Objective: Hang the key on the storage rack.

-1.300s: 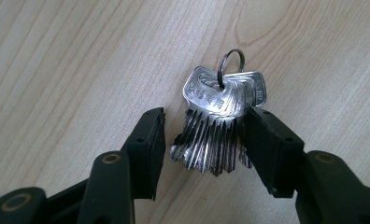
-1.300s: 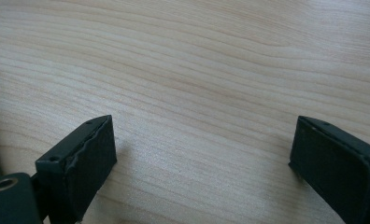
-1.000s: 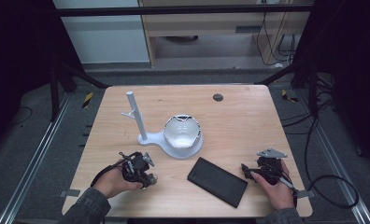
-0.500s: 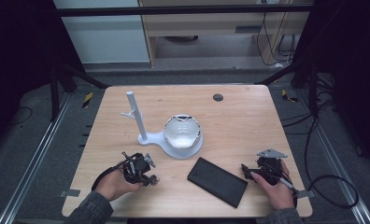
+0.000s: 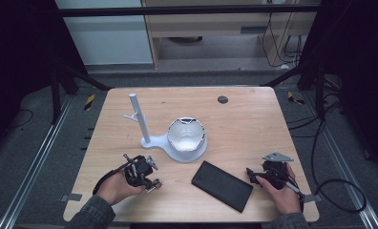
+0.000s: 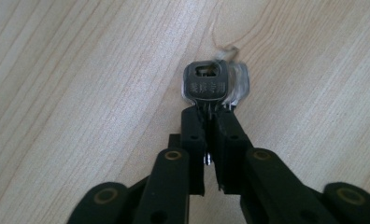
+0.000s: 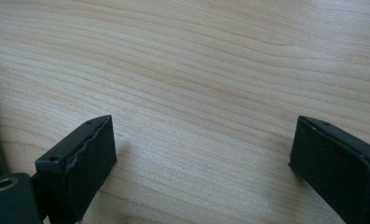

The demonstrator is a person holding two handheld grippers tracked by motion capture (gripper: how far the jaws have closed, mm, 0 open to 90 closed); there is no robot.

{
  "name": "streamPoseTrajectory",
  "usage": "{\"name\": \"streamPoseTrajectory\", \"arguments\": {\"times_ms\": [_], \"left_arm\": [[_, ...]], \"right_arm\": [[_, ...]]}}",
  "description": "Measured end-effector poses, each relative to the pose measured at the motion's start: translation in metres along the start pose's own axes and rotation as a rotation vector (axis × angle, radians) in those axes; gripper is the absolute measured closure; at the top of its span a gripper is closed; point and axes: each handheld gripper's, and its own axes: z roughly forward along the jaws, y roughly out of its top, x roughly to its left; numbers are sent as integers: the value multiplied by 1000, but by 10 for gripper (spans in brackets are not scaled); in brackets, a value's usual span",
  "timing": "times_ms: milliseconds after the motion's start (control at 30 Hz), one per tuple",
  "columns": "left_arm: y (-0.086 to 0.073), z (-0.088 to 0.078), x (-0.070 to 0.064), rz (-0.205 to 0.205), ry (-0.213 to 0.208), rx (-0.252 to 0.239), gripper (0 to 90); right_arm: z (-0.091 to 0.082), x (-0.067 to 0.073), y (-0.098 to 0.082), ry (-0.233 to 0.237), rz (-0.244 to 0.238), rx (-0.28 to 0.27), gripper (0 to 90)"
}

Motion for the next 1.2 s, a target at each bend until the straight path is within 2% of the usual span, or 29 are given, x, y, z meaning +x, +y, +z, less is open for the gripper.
{"name": "streamPoseTrajectory", "arguments": {"times_ms": [100,367,567,800,967,1200], "left_arm": [[-1,-1,2,-2,1,1,889],[-2,-1,2,-9,-1,-5,893],[-4,-11,0,-7,1,-18,894],[-4,-41,-2,-14,30,-67,894],[0,-62,-3,-8,68,-58,894],[7,-98,5,-16,129,-48,894]], "right_arm": [[0,0,0,4,4,2,69],[0,0,0,5,4,2,67],[0,0,0,6,4,2,67],[0,1,0,7,4,3,66],[0,1,0,7,3,3,65],[0,1,0,8,4,3,63]]}}
